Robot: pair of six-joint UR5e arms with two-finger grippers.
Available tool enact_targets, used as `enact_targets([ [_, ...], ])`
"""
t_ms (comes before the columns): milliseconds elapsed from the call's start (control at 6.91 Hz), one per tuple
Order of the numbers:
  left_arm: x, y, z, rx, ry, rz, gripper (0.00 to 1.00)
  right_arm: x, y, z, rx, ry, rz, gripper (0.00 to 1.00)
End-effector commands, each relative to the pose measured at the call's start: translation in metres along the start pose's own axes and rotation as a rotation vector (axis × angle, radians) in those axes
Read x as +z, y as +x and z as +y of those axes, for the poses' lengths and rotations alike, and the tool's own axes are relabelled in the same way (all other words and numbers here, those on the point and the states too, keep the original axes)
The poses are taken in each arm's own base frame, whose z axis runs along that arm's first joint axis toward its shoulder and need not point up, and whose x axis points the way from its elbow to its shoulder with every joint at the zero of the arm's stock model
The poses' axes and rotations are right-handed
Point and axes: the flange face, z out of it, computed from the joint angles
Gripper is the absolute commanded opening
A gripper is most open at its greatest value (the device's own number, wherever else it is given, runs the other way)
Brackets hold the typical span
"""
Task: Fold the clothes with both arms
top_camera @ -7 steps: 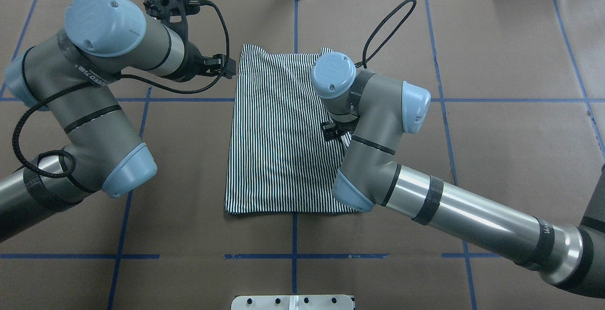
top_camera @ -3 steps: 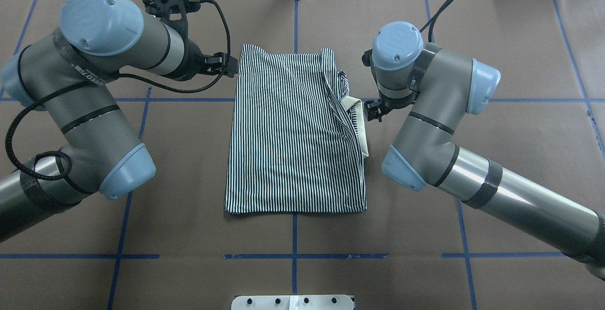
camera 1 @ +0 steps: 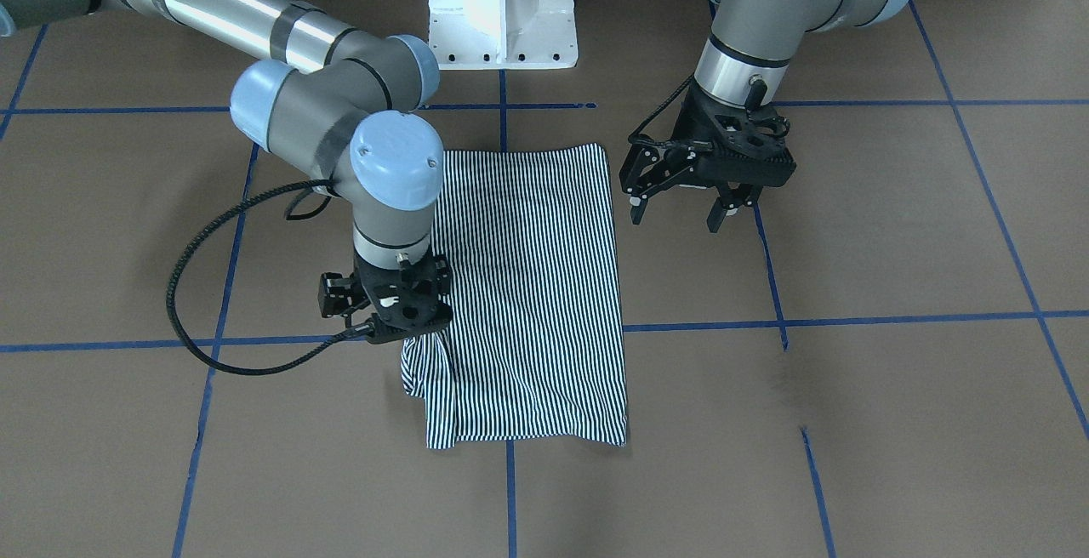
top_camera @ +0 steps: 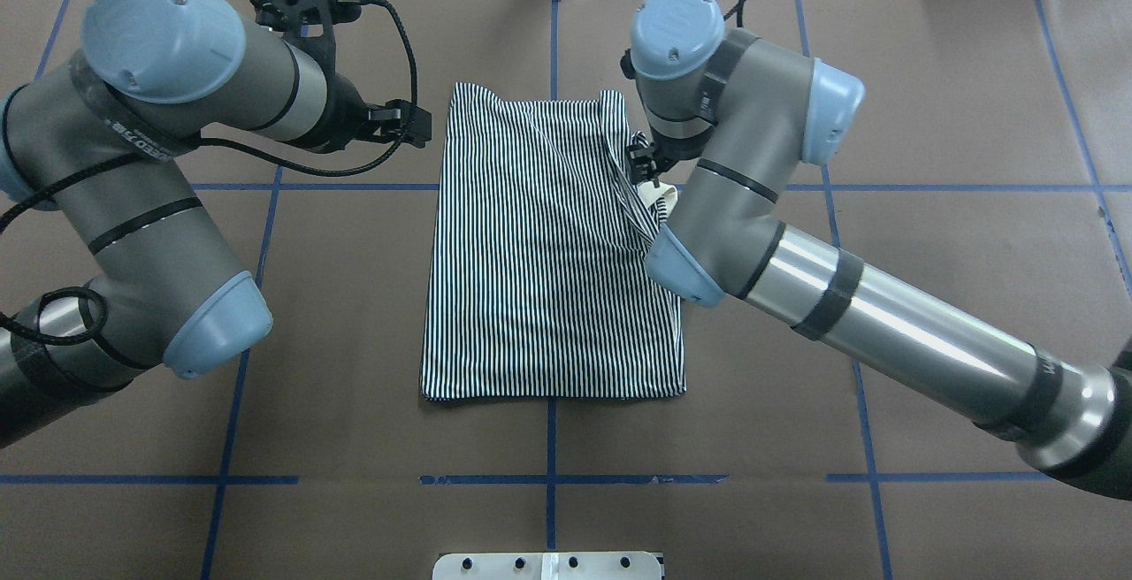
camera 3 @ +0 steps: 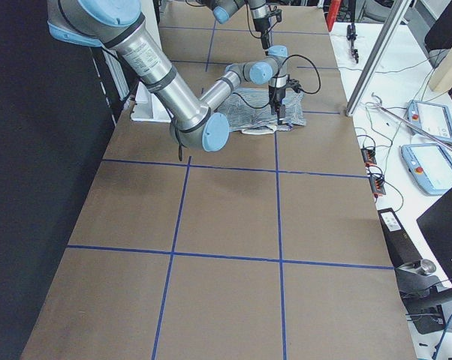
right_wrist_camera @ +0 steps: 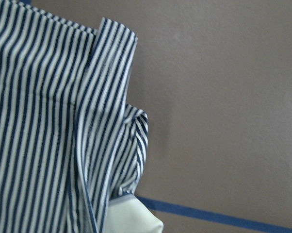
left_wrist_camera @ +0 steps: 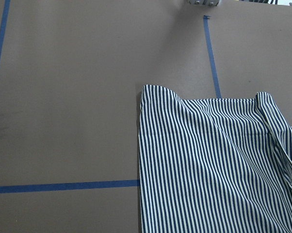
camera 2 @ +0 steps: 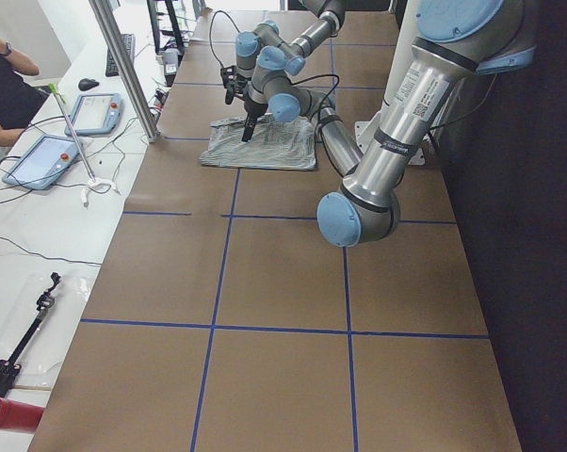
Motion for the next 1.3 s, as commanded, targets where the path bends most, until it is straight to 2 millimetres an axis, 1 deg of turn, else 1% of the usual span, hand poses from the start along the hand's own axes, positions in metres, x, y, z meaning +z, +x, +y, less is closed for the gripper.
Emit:
enact_targets([
  [0,-0.014,-0.027,-0.004,0.038,-0.011,-0.036,1.00,0.013,-0.041,-0.013,-0.035,-0.018,0.026,1.00],
  [145,-0.017,-0.034,-0.004,0.030,-0.017,-0.039,1.00,0.028,-0.050,-0.003,-0.064,-0.023,0.056,1.00],
  [434,-0.018,-0.037,-0.007,0.025,-0.015,-0.041,1.00,0.053,-0.044,0.013,-0.100,-0.063,0.077,1.00],
  [579,-0.019,-0.037,-0.006,0.025,-0.022,-0.034,1.00,0.058,-0.043,0.015,-0.103,-0.068,0.080,1.00],
  [723,-0.018,-0.037,-0.006,0.025,-0.024,-0.035,1.00,0.058,-0.042,0.016,-0.111,-0.081,0.091,1.00],
  [868,-0.018,-0.036,-0.006,0.025,-0.025,-0.034,1.00,0.057,-0.034,0.012,-0.125,-0.082,0.097,1.00],
  [1012,-0.018,-0.036,-0.006,0.025,-0.025,-0.034,1.00,0.056,-0.020,0.006,-0.131,-0.090,0.111,1.00],
  [1157,-0.018,-0.035,-0.005,0.025,-0.027,-0.032,1.00,0.060,0.002,0.000,-0.134,-0.093,0.124,1.00],
])
